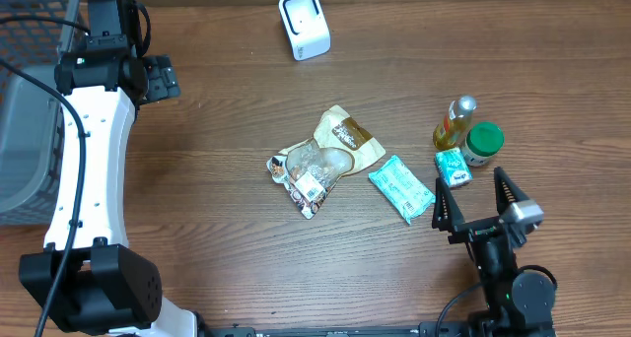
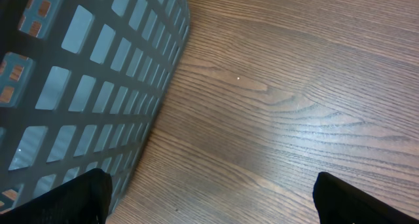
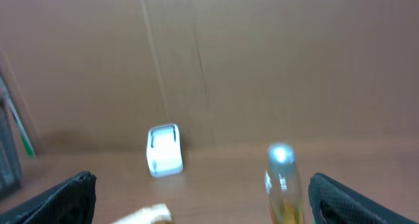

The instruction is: Scan the item barcode

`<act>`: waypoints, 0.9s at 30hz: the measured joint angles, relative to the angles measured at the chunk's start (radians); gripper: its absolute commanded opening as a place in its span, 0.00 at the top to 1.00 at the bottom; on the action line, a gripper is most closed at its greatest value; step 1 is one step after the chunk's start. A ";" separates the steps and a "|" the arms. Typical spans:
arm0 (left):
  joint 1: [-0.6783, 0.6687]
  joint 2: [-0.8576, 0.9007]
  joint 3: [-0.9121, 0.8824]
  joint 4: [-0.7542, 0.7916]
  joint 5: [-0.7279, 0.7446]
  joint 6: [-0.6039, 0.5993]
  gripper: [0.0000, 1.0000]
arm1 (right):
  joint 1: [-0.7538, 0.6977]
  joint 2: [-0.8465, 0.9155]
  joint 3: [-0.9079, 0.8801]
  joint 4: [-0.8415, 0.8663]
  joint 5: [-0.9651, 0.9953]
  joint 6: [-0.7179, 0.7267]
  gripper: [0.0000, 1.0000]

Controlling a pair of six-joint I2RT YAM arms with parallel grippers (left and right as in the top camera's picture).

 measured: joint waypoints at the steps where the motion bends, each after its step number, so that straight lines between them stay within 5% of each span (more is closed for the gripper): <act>1: 0.000 0.000 0.000 0.000 0.000 0.000 0.01 | -0.004 0.000 0.000 -0.057 -0.001 0.000 0.00; 4: 0.000 0.000 0.000 0.000 0.000 0.000 0.00 | -0.005 0.000 0.000 -0.164 -0.001 -0.001 0.00; 27: 0.000 0.000 0.000 0.000 0.000 0.000 0.00 | -0.005 0.000 0.000 -0.167 0.000 -0.075 0.00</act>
